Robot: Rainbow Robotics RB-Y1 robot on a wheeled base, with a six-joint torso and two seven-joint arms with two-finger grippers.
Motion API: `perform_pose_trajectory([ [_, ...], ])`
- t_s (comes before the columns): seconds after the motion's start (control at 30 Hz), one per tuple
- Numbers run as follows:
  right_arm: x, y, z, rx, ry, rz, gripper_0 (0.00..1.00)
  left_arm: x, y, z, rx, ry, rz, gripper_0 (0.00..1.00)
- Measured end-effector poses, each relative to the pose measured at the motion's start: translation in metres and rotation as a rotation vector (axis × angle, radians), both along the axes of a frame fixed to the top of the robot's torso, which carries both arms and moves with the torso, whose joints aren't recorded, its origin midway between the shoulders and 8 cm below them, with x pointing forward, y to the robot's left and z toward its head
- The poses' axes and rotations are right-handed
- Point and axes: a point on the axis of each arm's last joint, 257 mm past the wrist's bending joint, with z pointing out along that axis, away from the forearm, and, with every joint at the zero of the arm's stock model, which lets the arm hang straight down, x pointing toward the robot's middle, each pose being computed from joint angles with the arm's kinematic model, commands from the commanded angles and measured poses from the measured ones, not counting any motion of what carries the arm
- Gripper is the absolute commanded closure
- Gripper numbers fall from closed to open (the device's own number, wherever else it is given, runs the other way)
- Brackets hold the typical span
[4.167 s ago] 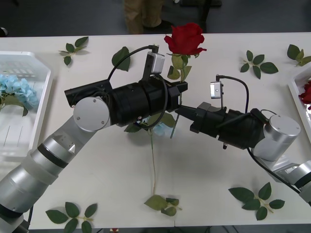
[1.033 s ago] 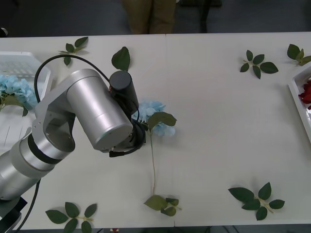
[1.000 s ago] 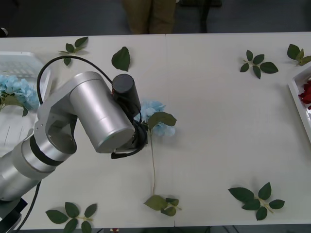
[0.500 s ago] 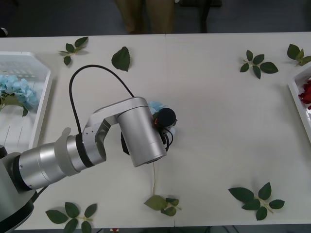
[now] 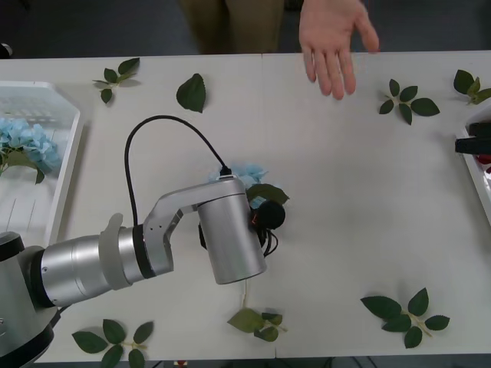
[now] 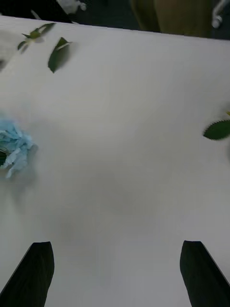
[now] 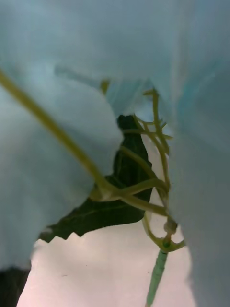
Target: Place the red flowers into the right box and the blue flowers into the left box. If a person shows an open palm, hand one flower to the person first, then continue sorting.
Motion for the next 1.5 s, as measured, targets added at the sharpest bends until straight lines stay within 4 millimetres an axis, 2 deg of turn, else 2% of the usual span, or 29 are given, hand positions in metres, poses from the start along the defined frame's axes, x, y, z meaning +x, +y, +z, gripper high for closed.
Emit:
perform_pose_trajectory([
  [0.13,0.0,0.023,0.005,0.082,-0.028,0.039,0.24,-0.006,0.002,-0.008,0.031,-0.003,-0.025,0.0],
  [0.23,-0.001,0.028,0.004,0.096,-0.026,0.047,0.24,-0.009,0.002,-0.011,0.042,-0.003,-0.033,0.0],
  [0.27,-0.001,0.028,0.003,0.093,-0.025,0.046,0.23,-0.01,0.002,-0.011,0.043,-0.002,-0.032,0.25],
  [0.3,-0.001,0.027,0.003,0.09,-0.025,0.046,0.24,-0.01,0.002,-0.011,0.042,-0.002,-0.031,0.6],
  [0.33,-0.001,0.027,0.002,0.088,-0.024,0.046,0.24,-0.01,0.003,-0.011,0.041,-0.002,-0.028,0.68],
  [0.4,-0.002,0.027,0.001,0.088,-0.021,0.047,0.24,-0.01,0.003,-0.011,0.037,-0.003,-0.019,1.0],
  [0.97,-0.003,0.023,-0.002,0.081,-0.027,0.053,0.24,-0.008,0.005,-0.01,0.043,-0.011,-0.014,1.0],
  [1.13,-0.003,0.023,-0.002,0.082,-0.026,0.052,0.24,-0.004,0.013,-0.007,0.052,-0.015,0.0,1.0],
  [1.27,-0.003,0.023,-0.002,0.082,-0.026,0.052,0.23,0.003,0.032,0.018,0.048,0.001,0.019,1.0],
  [1.5,-0.003,0.023,-0.002,0.084,-0.026,0.051,0.23,0.012,0.076,0.098,0.071,0.031,-0.133,1.0],
])
